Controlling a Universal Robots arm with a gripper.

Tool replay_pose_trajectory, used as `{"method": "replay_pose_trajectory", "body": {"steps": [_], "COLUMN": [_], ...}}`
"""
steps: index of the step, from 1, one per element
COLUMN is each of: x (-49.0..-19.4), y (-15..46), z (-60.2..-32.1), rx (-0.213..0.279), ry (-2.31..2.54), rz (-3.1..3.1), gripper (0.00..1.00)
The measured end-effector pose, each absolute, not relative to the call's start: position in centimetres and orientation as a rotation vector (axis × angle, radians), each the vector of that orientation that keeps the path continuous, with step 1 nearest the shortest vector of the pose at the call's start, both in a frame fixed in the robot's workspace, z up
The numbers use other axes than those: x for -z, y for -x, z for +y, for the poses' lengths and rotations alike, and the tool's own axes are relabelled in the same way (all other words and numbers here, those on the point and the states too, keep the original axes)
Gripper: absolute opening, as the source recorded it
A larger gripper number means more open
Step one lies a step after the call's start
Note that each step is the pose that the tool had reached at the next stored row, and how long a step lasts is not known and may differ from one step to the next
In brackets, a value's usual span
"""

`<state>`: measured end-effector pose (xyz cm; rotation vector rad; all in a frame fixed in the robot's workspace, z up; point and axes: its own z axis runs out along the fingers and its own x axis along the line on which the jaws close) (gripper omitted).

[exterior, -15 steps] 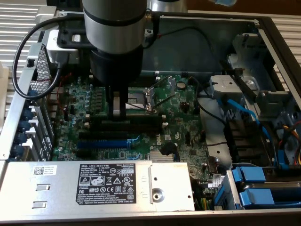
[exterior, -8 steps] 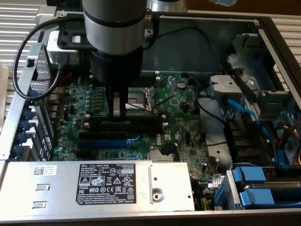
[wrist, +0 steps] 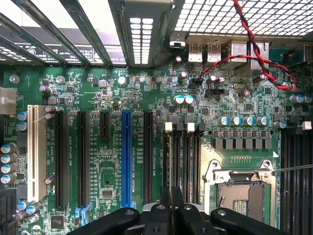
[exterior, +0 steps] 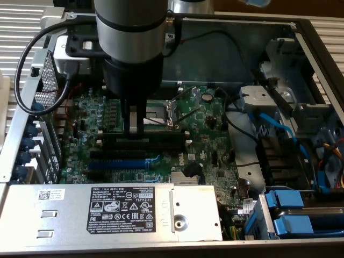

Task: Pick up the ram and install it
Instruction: 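Insert the ram into the slot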

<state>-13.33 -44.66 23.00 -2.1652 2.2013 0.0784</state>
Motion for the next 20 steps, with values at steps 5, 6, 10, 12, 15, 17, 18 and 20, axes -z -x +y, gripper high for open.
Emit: {"method": "replay_pose_trajectory", "body": {"steps": [5, 6, 10, 12, 15, 17, 18, 20], "x": [-23.0, -23.0, -22.99, -23.0, -23.0, -23.0, -23.0, -23.0], "y": [13.33, 13.33, 13.33, 13.33, 13.33, 13.33, 13.33, 13.33], "z": [-44.66, -44.66, -44.66, -44.66, -44.66, -44.66, -44.66, -44.66], "rx": [-0.078, -0.078, -0.078, -0.078, -0.078, -0.078, -0.078, -0.078], "ry": [2.165, 2.165, 2.165, 2.165, 2.165, 2.165, 2.165, 2.165], "rz": [2.201, 2.201, 2.201, 2.201, 2.201, 2.201, 2.201, 2.201], "gripper": [0.13, 0.13, 0.2, 0.27, 0.27, 0.27, 0.27, 0.27]}}
